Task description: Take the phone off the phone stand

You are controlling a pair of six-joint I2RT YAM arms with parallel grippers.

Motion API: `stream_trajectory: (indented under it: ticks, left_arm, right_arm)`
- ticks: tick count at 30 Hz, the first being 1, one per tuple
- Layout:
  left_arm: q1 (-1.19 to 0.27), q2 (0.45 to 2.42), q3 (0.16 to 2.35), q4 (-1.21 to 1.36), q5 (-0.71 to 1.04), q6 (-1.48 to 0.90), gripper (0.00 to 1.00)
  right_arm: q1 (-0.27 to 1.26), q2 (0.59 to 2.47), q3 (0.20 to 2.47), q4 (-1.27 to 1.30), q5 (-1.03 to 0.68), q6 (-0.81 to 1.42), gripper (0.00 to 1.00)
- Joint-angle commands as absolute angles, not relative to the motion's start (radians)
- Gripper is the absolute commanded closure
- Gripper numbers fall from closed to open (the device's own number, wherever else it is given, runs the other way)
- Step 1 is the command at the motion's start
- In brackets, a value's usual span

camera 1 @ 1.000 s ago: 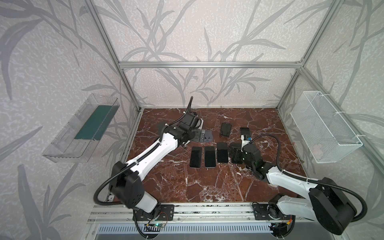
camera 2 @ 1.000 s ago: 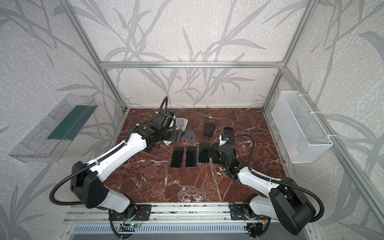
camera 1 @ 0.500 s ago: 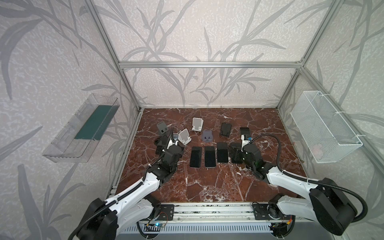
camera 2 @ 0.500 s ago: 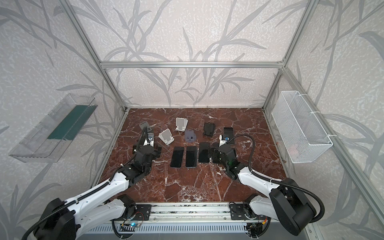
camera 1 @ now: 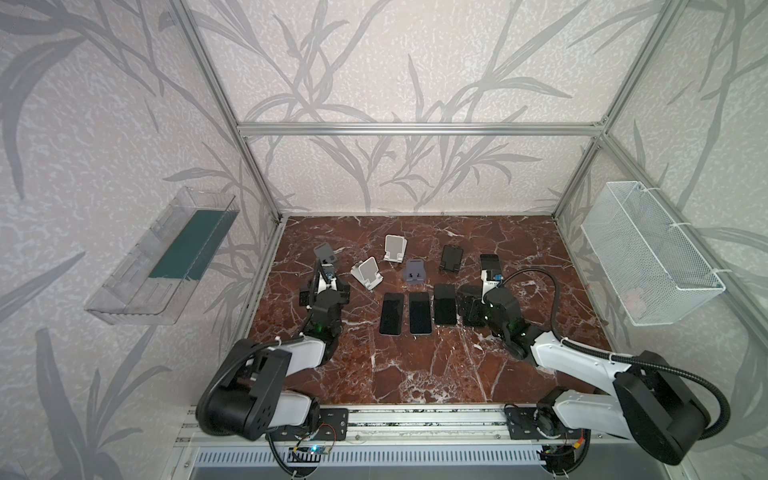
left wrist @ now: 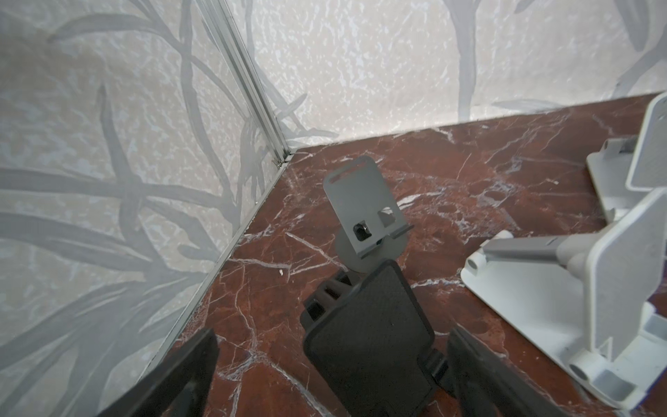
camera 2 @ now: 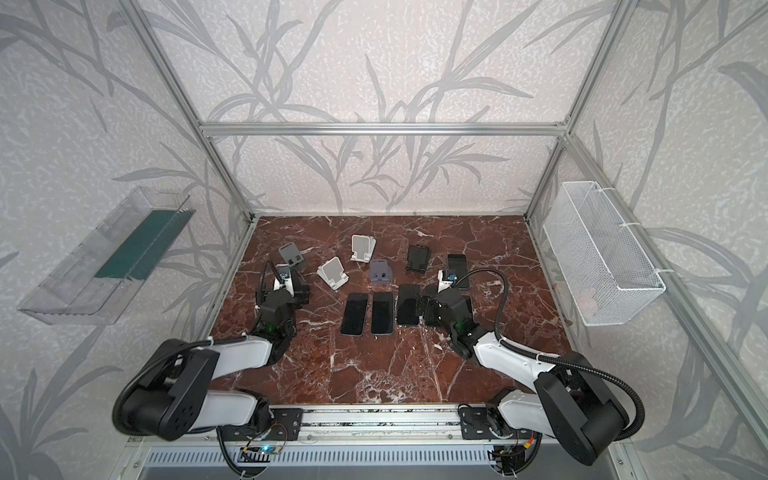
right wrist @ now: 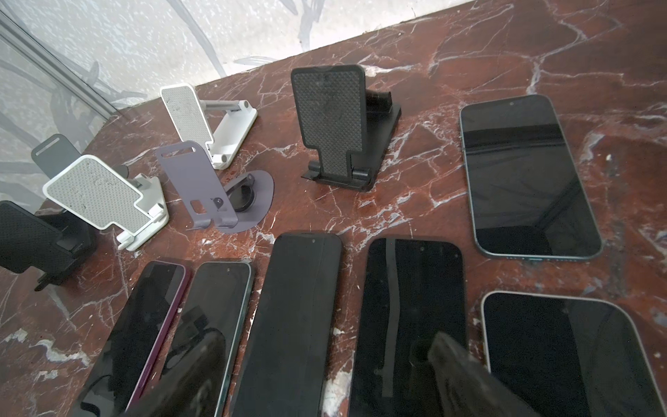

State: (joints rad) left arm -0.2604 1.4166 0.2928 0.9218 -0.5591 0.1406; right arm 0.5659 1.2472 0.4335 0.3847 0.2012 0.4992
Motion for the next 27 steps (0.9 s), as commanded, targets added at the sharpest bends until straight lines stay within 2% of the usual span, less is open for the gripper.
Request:
stream_trajectory:
  ticks: [1,5,8,10,11,14,16,27]
  left_arm:
    - [-0.227,1.487,0.291,1.099,-0.568,0.126,0.01]
    - [-0.177,1.566,0.266,1.242,-0.538,0.096,0.01]
    - [-0.094,1.536,0.276,1.123,-0.402,-0.002,0.01]
    - [-0.048,1.597,0.288,1.169,-0.344,-0.022,0.01]
    - [-0.042,1.601,0.292,1.175,-0.329,-0.015,0.01]
    - [-0.019,1.551,0.354,0.961,-0.215,-0.027,0.01]
    - [-0.005,1.575,0.37,0.975,-0.176,-0.02,0.01]
    - [0.001,1.569,0.374,0.953,-0.178,-0.029,0.01]
  right_arm:
    - [0.569,1.253,0.435,0.402,0.231,0.48,0.11]
    - [0.57,1.255,0.437,0.406,0.227,0.482,0.11]
    - [0.57,1.265,0.44,0.409,0.218,0.484,0.11]
    - [0.569,1.266,0.442,0.41,0.214,0.486,0.11]
    - [0.569,1.263,0.442,0.408,0.212,0.485,0.11]
    - [0.57,1.255,0.438,0.405,0.219,0.484,0.11]
    - [0.57,1.253,0.438,0.405,0.22,0.484,0.11]
    - [0.57,1.259,0.44,0.406,0.218,0.484,0.11]
